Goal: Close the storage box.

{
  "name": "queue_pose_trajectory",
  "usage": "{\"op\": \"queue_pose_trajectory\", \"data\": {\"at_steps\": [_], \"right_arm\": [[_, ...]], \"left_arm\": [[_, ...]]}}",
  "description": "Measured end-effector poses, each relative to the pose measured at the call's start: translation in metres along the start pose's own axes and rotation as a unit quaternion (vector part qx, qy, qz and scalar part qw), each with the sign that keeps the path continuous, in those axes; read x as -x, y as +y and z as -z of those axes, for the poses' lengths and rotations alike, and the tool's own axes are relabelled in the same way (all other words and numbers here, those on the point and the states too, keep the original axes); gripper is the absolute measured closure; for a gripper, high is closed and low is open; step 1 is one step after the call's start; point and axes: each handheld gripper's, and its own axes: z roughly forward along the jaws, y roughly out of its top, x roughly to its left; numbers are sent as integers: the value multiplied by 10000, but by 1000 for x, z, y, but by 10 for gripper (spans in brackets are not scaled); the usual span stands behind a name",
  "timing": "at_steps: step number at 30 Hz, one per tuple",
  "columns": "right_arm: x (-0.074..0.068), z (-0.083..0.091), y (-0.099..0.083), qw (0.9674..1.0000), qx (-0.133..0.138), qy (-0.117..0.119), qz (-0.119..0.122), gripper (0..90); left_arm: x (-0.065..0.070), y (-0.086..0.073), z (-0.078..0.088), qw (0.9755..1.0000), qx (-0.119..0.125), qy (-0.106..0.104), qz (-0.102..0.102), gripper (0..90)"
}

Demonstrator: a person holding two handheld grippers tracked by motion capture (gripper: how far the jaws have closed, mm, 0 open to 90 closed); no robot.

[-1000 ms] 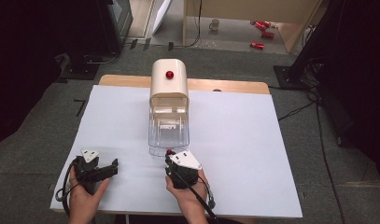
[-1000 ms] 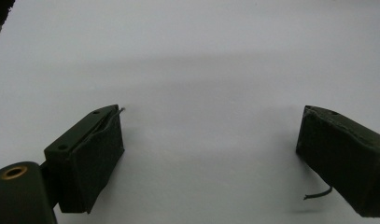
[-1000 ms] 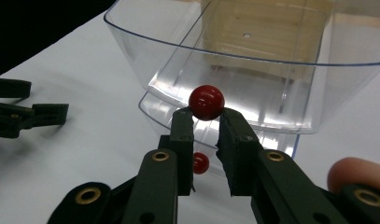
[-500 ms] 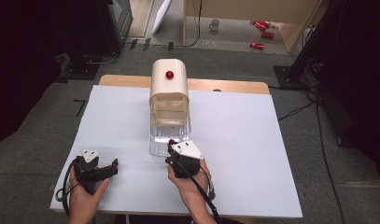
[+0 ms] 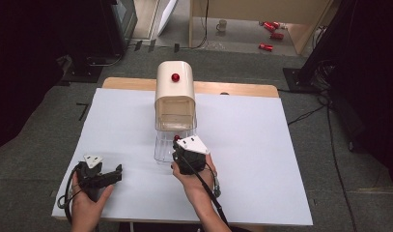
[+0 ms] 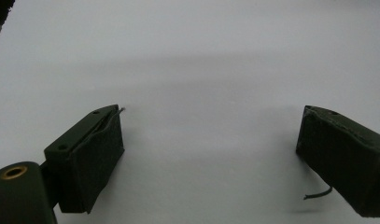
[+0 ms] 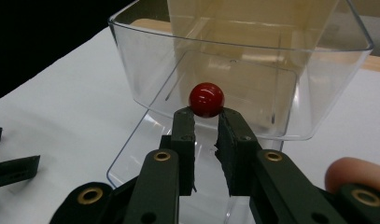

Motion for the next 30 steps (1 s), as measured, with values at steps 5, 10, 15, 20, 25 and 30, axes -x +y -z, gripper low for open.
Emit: {"op": "queue_pose_trajectory", "data": {"at_steps": [5,10,15,20,25,30], "right_arm": [[3,-7,5,10000,-10,-5,-24,782],[5,-16,9,10000,-55,-29,-11,783],[7,-26,14,9999,-73,-53,-44,784],[8,-33,18,9999,-70,-26,-77,785],[10,-41,22,9999,-68,-33,-113,786],[12,-47,26,9999,-58,-22,-118,787]], "left_arm": [[0,0,0,10000,7,1,9,73],[0,0,0,10000,14,0,10,73],[0,0,0,10000,17,5,-1,73],[0,0,0,10000,20,6,0,73],[0,0,0,10000,19,7,0,73],[0,0,0,10000,16,6,-2,73]]}}
